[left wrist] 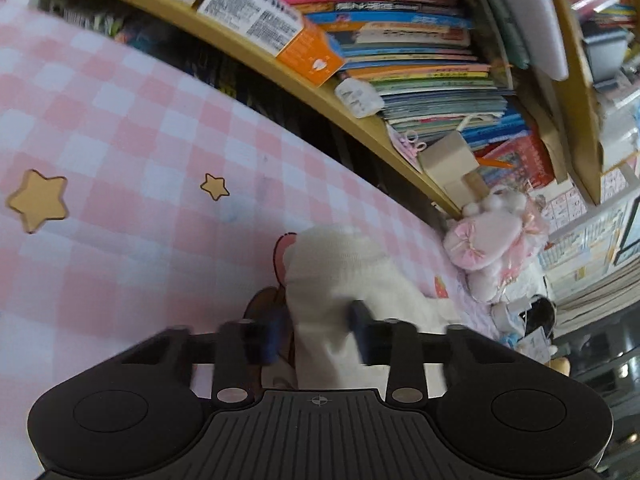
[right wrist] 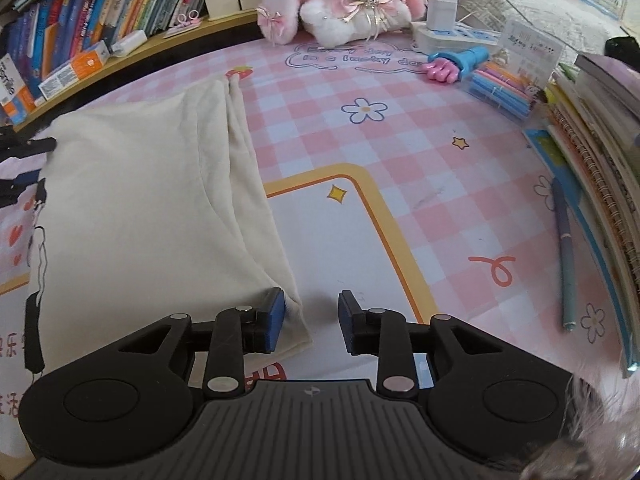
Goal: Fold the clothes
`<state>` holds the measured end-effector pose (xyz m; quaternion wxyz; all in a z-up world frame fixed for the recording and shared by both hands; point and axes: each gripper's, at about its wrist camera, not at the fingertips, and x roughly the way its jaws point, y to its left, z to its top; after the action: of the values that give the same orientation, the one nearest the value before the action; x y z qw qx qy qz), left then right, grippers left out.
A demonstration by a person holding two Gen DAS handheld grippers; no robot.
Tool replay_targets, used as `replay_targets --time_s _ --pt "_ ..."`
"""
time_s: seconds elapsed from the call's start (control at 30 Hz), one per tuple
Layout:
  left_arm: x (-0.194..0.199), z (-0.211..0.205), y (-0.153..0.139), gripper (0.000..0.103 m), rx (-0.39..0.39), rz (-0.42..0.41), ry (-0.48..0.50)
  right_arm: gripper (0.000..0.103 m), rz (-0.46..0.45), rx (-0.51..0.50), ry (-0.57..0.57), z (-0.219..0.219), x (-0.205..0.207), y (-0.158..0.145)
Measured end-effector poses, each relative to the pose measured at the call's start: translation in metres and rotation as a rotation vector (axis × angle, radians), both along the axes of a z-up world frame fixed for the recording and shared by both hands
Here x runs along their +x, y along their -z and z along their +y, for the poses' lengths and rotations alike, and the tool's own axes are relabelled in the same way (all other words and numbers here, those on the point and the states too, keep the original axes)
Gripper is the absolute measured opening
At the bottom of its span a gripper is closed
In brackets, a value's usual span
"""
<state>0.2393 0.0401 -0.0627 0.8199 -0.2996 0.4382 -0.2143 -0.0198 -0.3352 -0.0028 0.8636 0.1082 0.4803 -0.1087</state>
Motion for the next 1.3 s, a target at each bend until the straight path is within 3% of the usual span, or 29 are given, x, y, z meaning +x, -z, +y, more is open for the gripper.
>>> replay_targets --time_s 0.07,0.1,0.13,0.17,0.2,0.27,0.33,0.4,0.57,0.67,0.77,0.93,1.13,1.3 --pt "-0.004 -0.008 -0.016 0.008 0.042 -0.109 0.014 0.027 0.007 -0.024 0.0 0.004 0.001 0.0" --pt "-0.01 -0.013 -0.028 0.008 0.07 -0.202 0.032 0.027 0.011 -0.034 -0.002 0.006 0.002 0.0" --pt "-0.017 -0.02 -0.036 0.009 0.105 -0.284 0.056 0.027 0.014 -0.04 -0.002 0.007 0.002 -0.001" --pt "-0.018 -0.028 -0.038 0.013 0.156 -0.314 0.065 0.027 0.017 -0.045 0.0 0.008 0.003 -0.001" --pt "-0.012 -0.033 -0.032 0.018 0.212 -0.282 0.06 0.027 0.02 -0.049 0.002 0.008 0.003 -0.001" --pt "0.009 -0.032 -0.011 0.02 0.211 -0.124 0.044 0.027 0.026 -0.057 0.007 0.01 0.005 -0.001" --pt "0.015 -0.018 -0.001 0.03 0.1 -0.078 -0.004 0.027 0.033 -0.066 0.004 0.011 0.006 -0.001" --pt "0.018 -0.008 0.001 0.034 0.05 -0.053 -0.022 0.027 0.039 -0.072 0.002 0.012 0.006 -0.001" --pt "0.01 -0.004 -0.009 0.036 0.104 -0.092 -0.031 0.027 0.042 -0.078 0.002 0.013 0.007 -0.001" --pt "-0.009 0.003 -0.019 0.038 0.065 -0.121 -0.048 0.027 0.045 -0.076 -0.001 0.012 0.007 -0.001" --pt "-0.038 0.004 -0.022 0.038 0.093 -0.122 -0.005 0.027 0.039 -0.058 0.0 0.009 0.007 0.0" --pt "-0.099 0.0 -0.018 0.04 0.165 -0.092 0.03 0.027 0.02 0.009 0.004 -0.001 0.003 0.002" --pt "-0.161 -0.026 -0.023 0.058 0.27 -0.107 0.021 0.027 -0.013 0.122 -0.013 -0.018 -0.006 0.005" --pt "-0.184 -0.039 -0.021 0.057 0.27 -0.026 -0.071 0.029 -0.031 0.147 -0.105 -0.024 -0.008 0.005"
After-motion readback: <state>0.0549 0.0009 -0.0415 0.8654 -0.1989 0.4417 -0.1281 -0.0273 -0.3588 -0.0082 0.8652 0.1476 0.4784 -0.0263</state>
